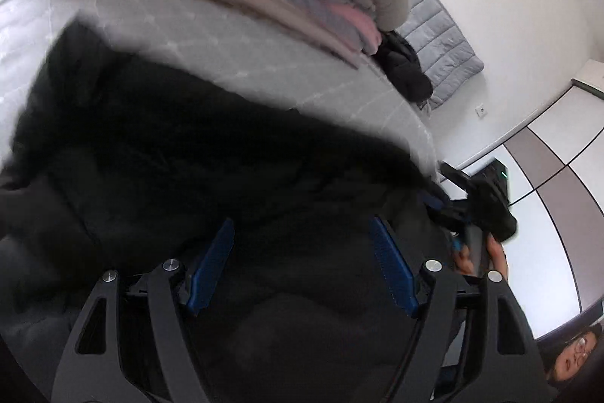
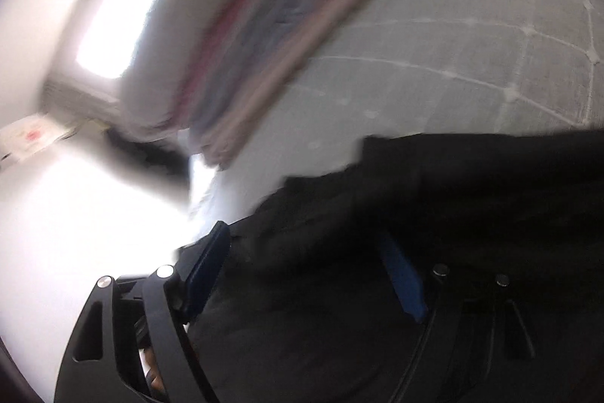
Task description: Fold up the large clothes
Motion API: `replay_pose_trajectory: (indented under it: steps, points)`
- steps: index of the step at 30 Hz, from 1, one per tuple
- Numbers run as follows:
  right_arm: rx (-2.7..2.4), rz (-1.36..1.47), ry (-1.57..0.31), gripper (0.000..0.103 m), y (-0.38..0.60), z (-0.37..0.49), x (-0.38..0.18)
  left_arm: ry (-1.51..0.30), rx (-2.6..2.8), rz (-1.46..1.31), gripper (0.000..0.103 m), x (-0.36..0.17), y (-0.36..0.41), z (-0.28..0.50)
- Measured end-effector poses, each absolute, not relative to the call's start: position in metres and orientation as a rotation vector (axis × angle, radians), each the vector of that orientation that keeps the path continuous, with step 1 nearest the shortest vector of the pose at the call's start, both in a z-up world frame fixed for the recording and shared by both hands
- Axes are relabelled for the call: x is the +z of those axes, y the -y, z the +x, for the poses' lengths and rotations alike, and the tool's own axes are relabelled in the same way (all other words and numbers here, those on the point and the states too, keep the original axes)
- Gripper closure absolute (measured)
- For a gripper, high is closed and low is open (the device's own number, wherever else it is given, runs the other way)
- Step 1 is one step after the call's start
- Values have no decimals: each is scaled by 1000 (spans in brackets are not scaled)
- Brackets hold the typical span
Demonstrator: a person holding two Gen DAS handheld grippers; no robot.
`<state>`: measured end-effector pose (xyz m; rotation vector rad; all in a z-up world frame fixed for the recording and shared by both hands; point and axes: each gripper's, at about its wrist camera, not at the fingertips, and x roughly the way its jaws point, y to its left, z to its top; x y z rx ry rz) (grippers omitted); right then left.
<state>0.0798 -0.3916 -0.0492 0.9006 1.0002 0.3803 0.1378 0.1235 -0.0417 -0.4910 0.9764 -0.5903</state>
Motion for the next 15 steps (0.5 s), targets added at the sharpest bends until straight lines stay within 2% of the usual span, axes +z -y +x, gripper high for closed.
replay_pose_trajectory:
  steps: [2, 5, 10, 13, 15]
  points:
    - [353, 975, -1025, 27, 403, 83, -69, -981, -583, -496, 32, -40, -125, 141]
    - [348, 962, -1000, 27, 407, 75, -55, -942, -574, -529, 32, -25, -129, 137]
    - [299, 812, -770, 24, 433, 50, -5, -812, -492, -553, 30, -7, -147, 128]
    - [166, 785, -732, 21, 464, 34, -33, -851, -443, -556, 28, -28, -151, 138]
    - [168, 918, -739, 33, 482, 15, -74, -877, -499, -529, 33, -47, -148, 144]
